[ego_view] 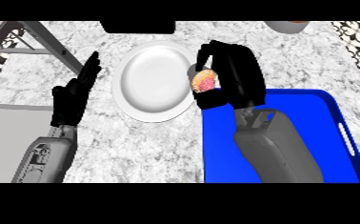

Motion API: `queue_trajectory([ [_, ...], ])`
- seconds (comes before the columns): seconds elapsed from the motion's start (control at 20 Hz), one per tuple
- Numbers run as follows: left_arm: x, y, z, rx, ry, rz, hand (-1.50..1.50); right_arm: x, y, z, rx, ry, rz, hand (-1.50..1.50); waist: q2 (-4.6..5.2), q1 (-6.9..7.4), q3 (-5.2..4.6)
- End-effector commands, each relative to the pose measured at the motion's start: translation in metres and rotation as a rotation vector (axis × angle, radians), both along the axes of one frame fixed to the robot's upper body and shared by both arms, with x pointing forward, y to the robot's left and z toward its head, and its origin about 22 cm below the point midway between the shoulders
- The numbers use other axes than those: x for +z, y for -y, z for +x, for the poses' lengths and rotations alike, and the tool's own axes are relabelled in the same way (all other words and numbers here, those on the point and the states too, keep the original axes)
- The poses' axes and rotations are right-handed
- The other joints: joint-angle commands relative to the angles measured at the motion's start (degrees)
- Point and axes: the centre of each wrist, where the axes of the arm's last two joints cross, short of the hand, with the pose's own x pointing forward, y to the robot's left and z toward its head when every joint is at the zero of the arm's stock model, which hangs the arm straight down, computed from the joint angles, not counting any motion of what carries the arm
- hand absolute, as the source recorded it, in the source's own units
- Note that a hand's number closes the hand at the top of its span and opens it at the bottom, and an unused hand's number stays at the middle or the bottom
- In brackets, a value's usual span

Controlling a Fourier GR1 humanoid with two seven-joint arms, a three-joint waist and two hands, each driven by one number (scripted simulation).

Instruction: Pick the cupcake from the tray and place it in the plate

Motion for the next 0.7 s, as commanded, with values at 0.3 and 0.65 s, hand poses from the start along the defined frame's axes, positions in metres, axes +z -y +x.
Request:
queue_trajectory([
  [0.3,0.010,0.017,0.014,-0.027,0.028,0.002,0.00,-0.044,-0.065,0.054,0.045,-0.103,0.008,1.50,0.54,1.29,0.00],
  [0.65,-0.001,0.017,0.008,-0.050,0.016,-0.003,0.00,-0.055,-0.093,0.067,-0.049,-0.161,-0.240,1.50,0.62,2.89,-0.04],
])
